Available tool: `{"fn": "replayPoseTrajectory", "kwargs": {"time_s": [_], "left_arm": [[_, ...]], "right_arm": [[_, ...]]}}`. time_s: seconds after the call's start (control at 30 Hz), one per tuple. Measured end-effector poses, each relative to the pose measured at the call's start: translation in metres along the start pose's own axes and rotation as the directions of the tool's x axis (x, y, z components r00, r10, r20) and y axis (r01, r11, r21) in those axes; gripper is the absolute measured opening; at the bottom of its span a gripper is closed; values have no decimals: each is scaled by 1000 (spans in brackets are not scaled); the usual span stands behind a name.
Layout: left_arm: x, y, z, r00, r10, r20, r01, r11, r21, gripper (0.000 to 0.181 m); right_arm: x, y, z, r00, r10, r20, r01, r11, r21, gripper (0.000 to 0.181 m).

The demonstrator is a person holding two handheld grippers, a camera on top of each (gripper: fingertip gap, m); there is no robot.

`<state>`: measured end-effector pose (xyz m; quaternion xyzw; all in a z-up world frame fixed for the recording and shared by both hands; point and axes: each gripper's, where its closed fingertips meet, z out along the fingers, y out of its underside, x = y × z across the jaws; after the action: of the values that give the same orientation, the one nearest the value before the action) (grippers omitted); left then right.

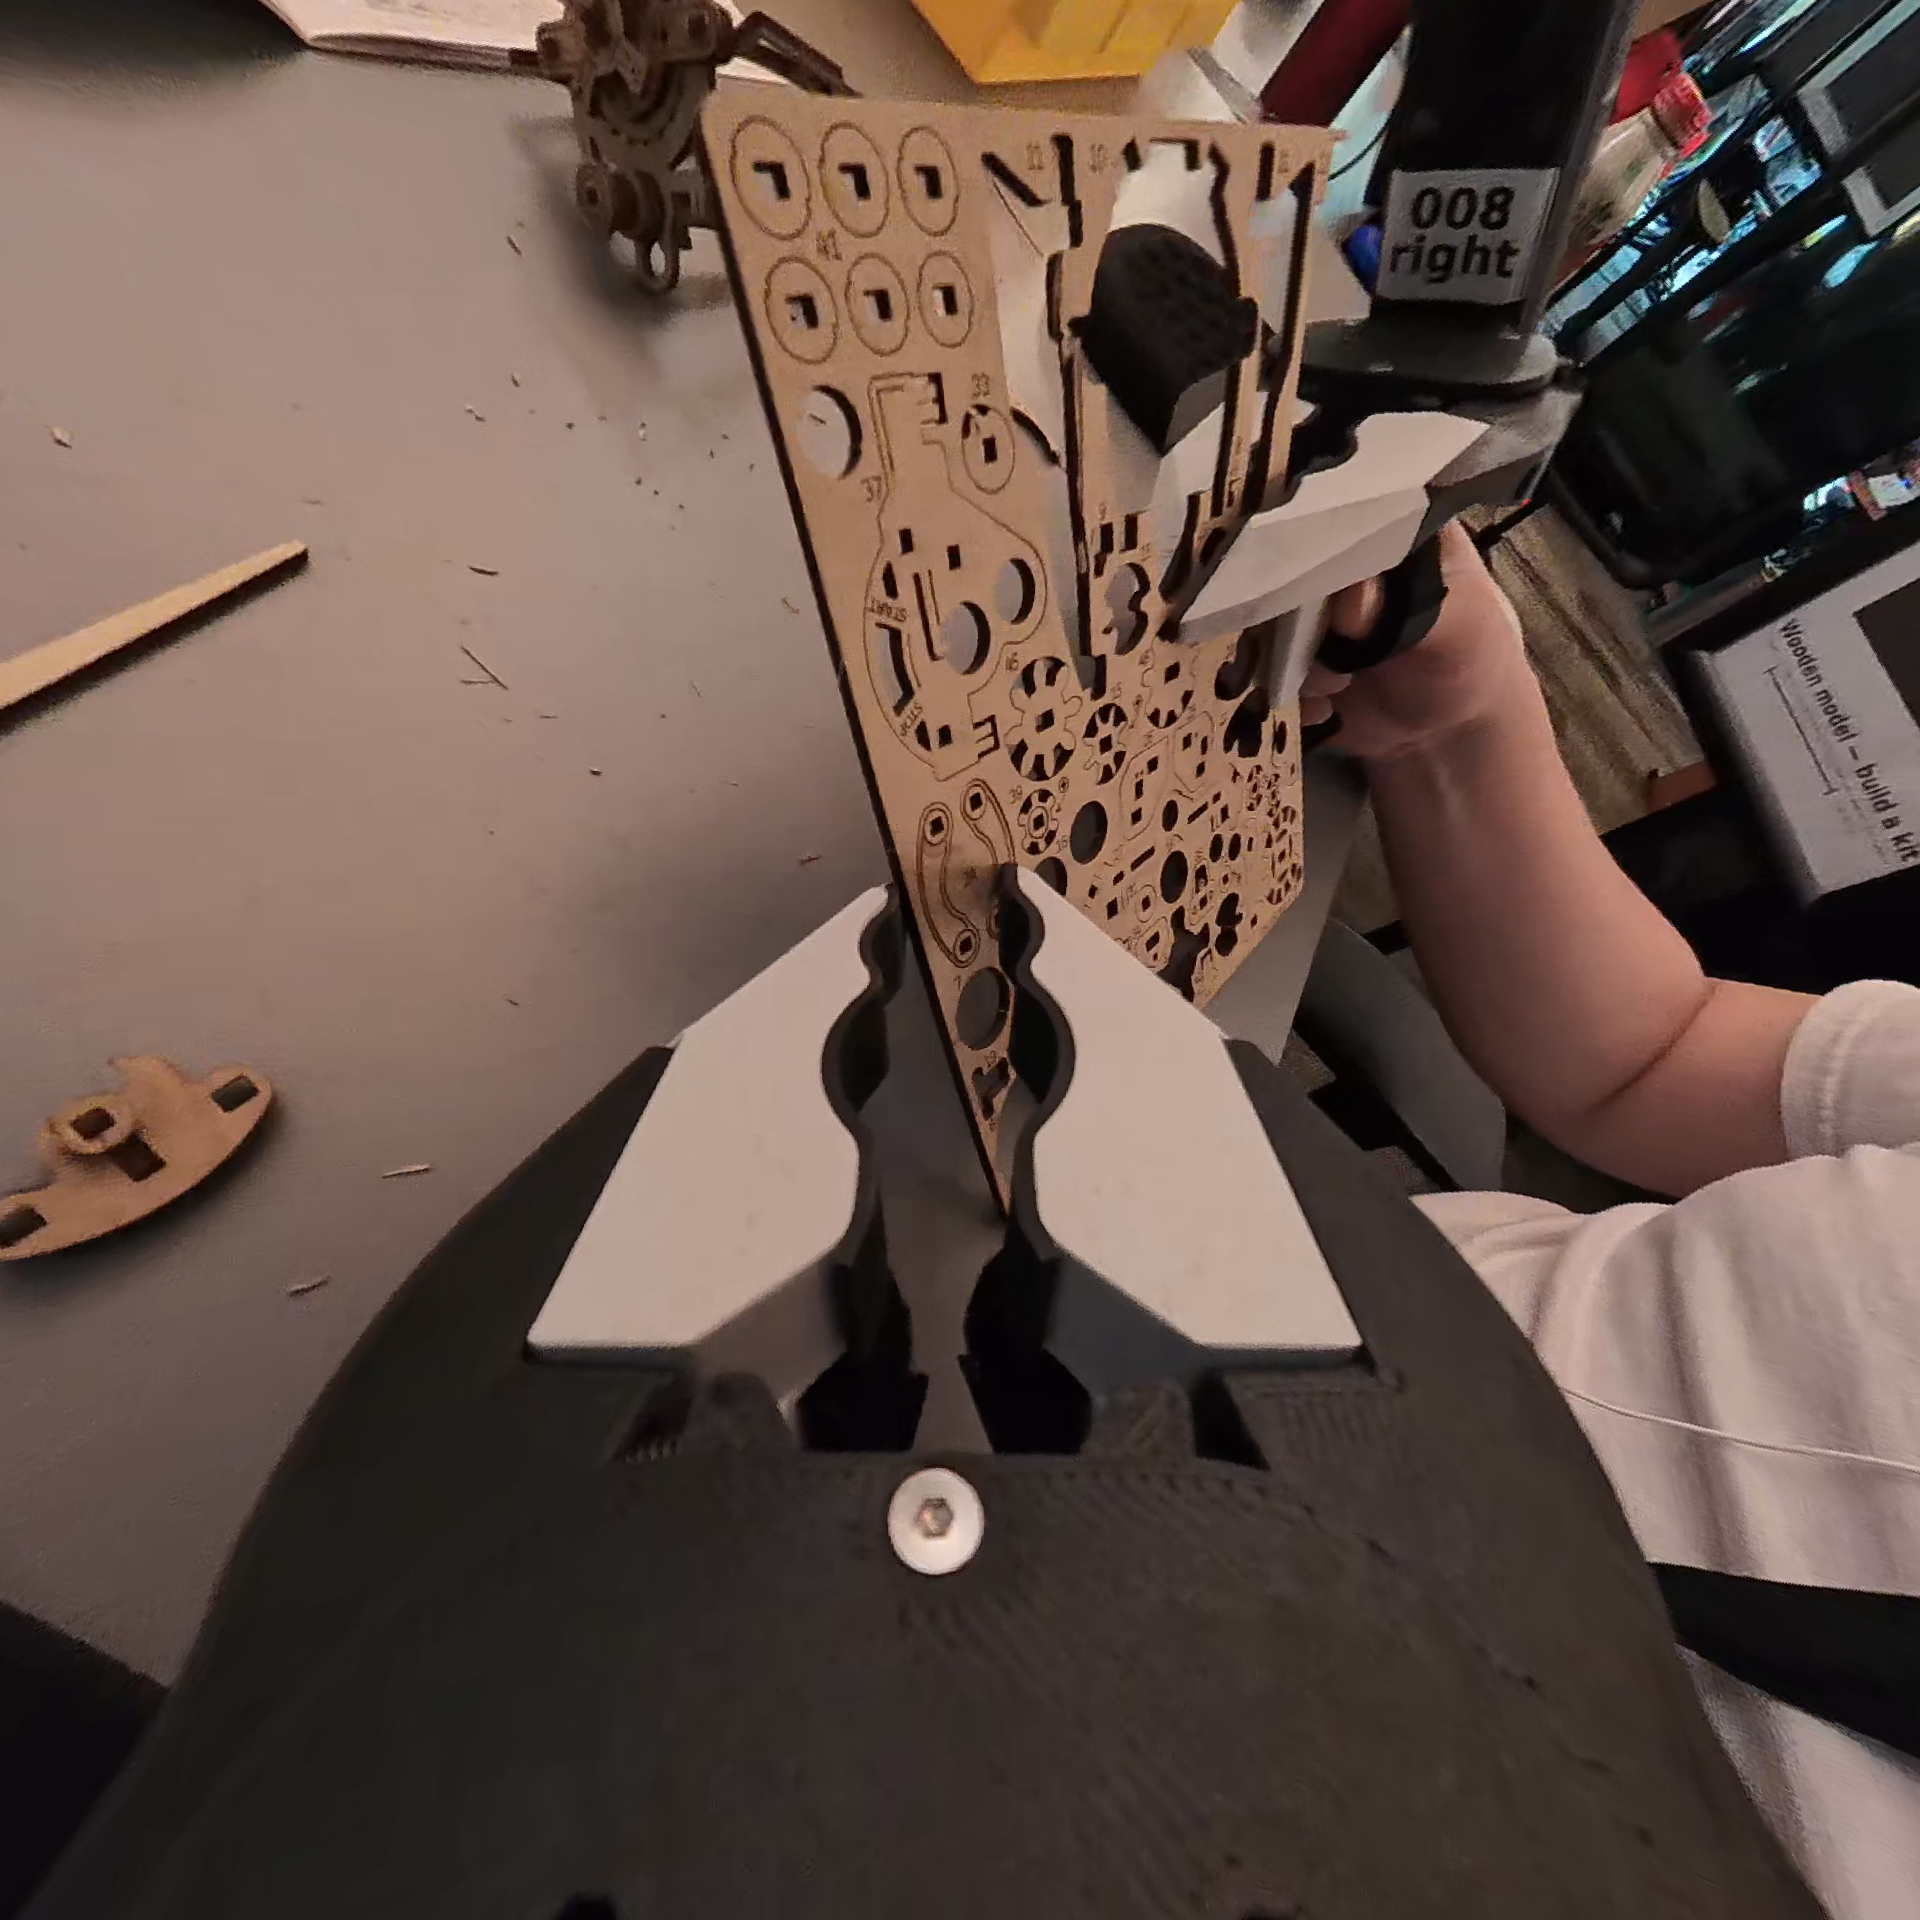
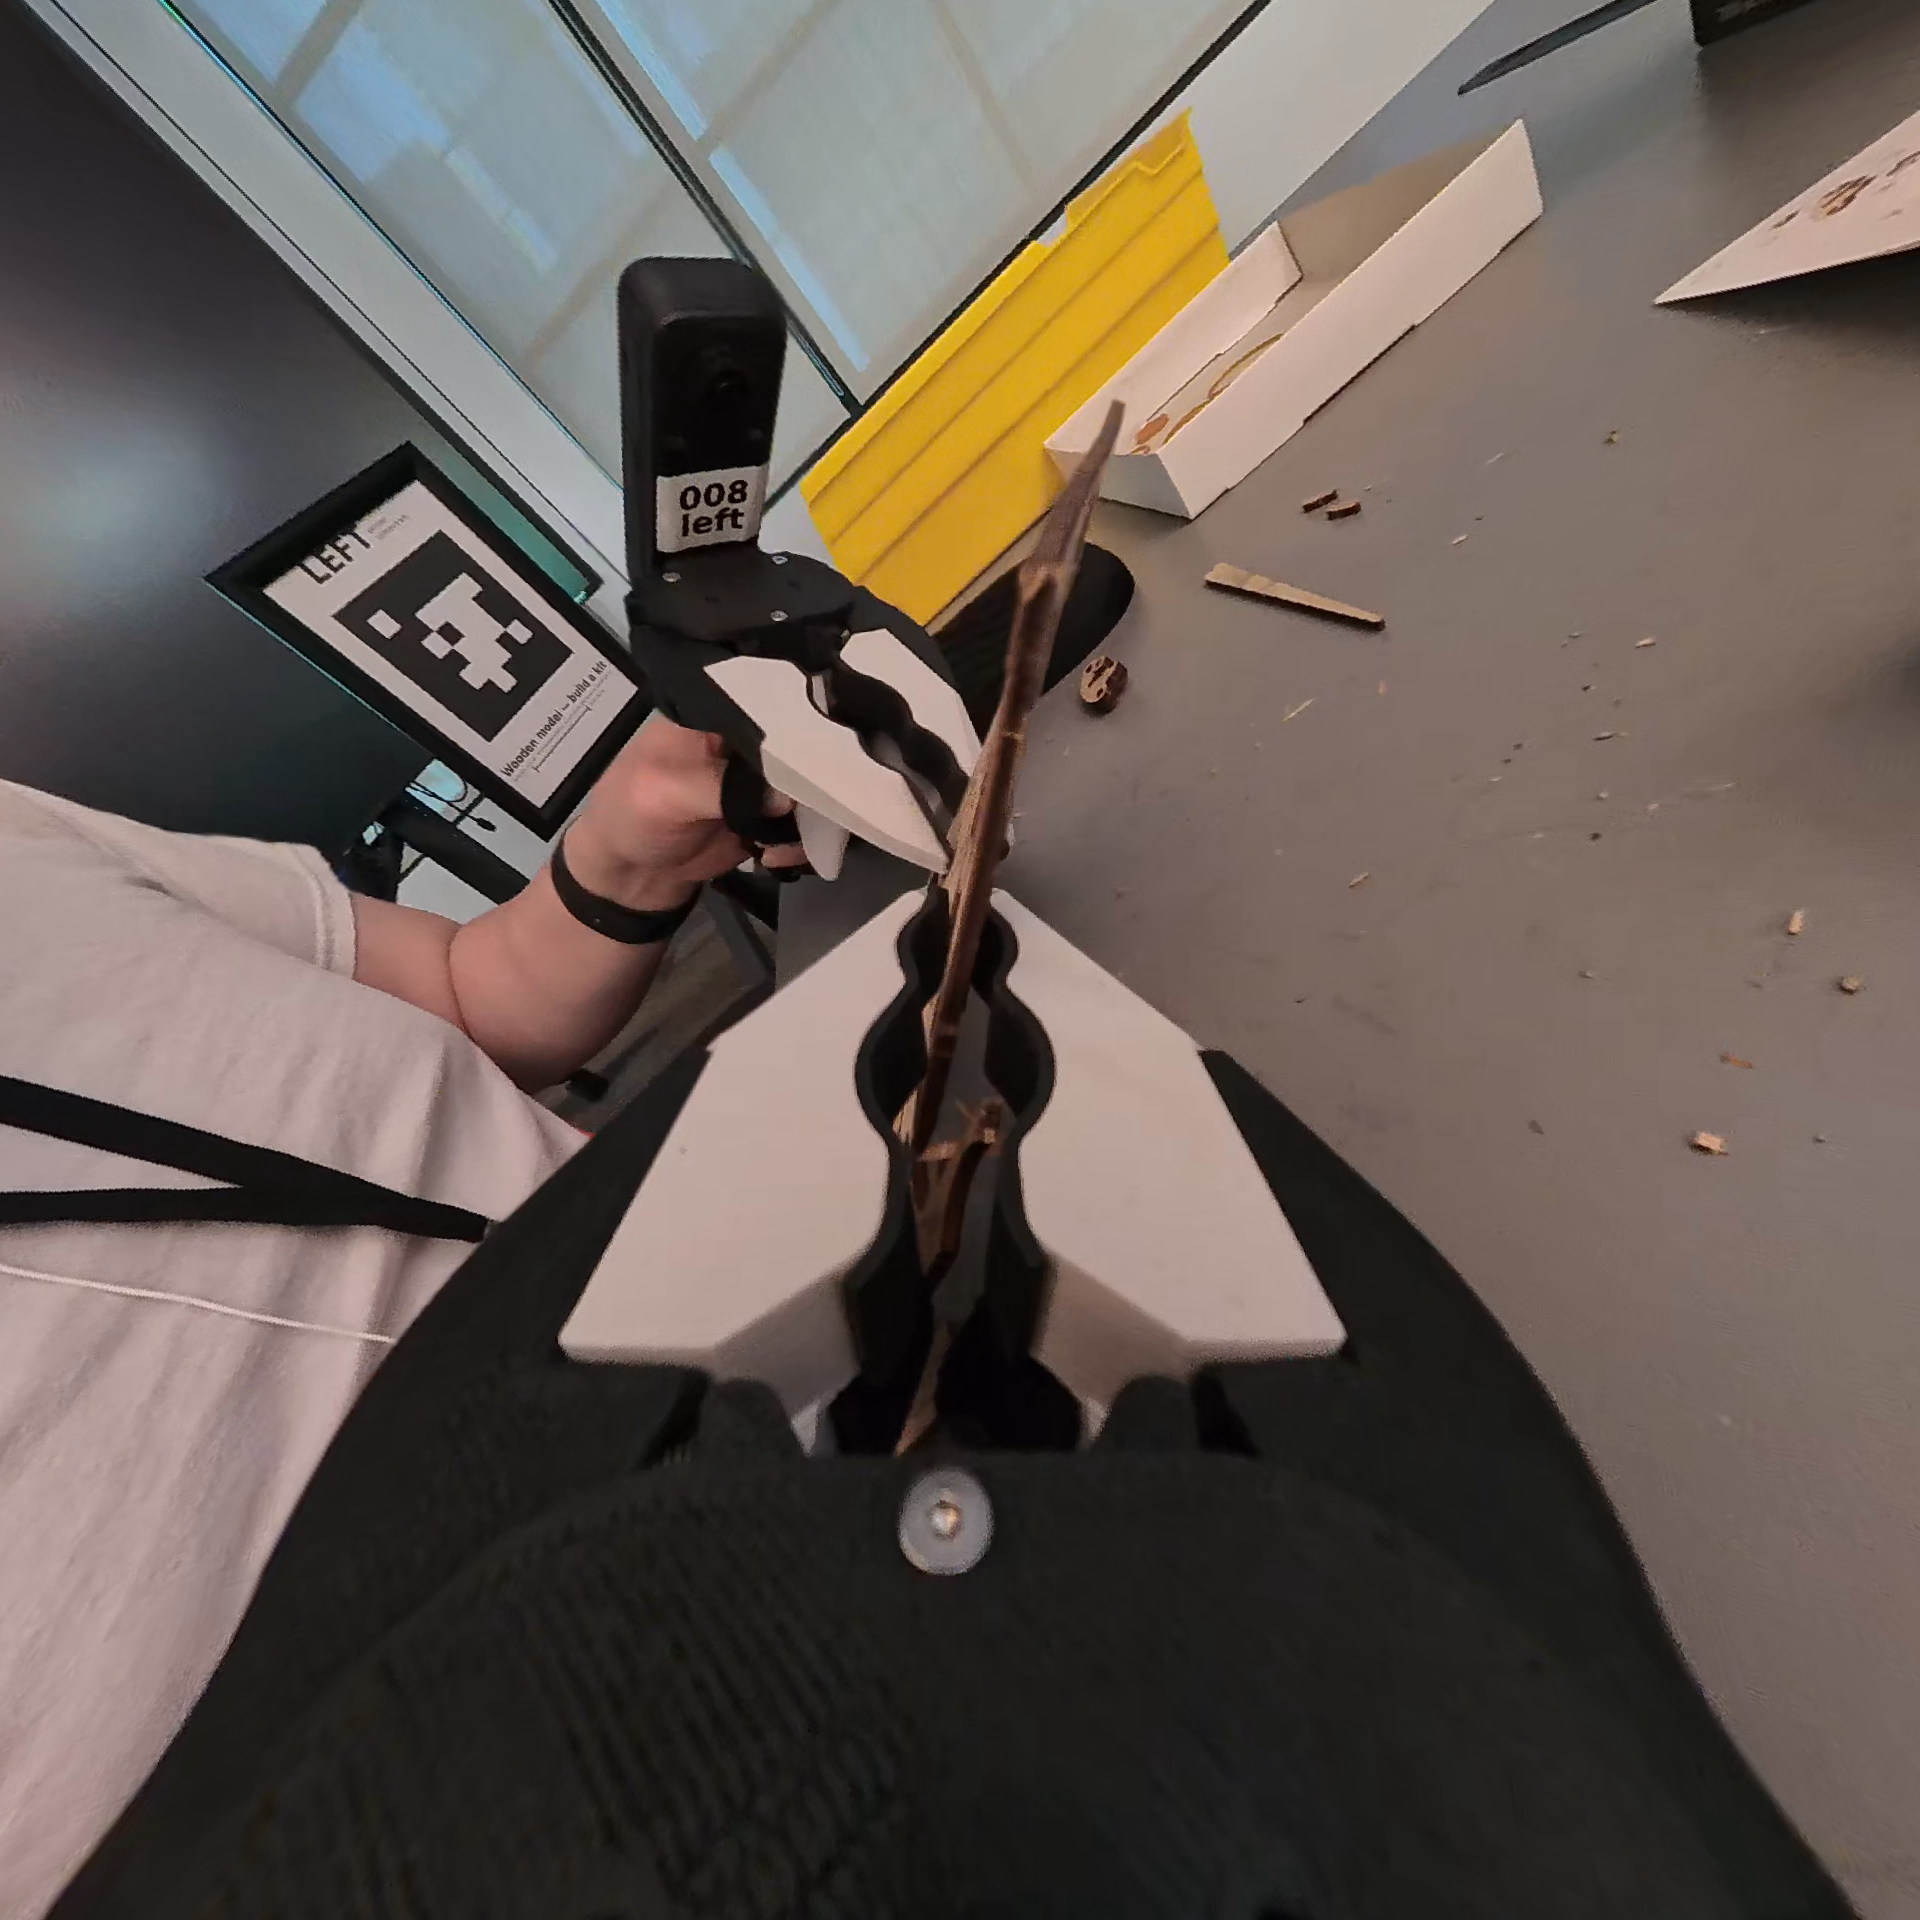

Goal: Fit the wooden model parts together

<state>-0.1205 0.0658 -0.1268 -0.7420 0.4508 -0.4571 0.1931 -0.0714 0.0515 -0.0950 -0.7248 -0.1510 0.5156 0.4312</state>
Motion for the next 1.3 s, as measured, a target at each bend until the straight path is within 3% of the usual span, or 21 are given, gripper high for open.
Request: {"fn": "replayPoseTrajectory", "kwargs": {"time_s": [0.2, 0.47, 0.57, 0.8, 0.93, 1.17, 1.3], "left_arm": [[-4, 1, 2, 999, -6, 41, 5, 1000, 22, 16], [-12, 4, 5, 976, 112, 189, -108, 994, -31, 16], [-3, -8, -2, 988, 96, 123, -102, 994, 39, 15], [0, -5, -3, 993, 73, 92, -78, 996, 53, 15], [7, -11, -9, 1000, 20, 12, -21, 993, 116, 19], [19, -21, -21, 981, -64, -182, 97, 979, 181, 17], [21, -21, -20, 974, -63, -217, 101, 980, 169, 21]], "right_arm": [[3, 1, 1, 1000, -4, -25, 4, 1000, -7, 2], [3, 2, 2, 999, -7, -40, 6, 1000, -11, 2], [-1, -5, -2, 999, 27, 25, -28, 999, 33, 2], [2, -6, -3, 996, 78, 38, -80, 996, 41, 2], [0, -10, -5, 995, 75, 58, -79, 994, 69, 2], [-5, -32, -23, 994, 39, 98, -62, 967, 247, 1], [-7, -27, -18, 996, 8, 86, -26, 978, 205, 1]]}}
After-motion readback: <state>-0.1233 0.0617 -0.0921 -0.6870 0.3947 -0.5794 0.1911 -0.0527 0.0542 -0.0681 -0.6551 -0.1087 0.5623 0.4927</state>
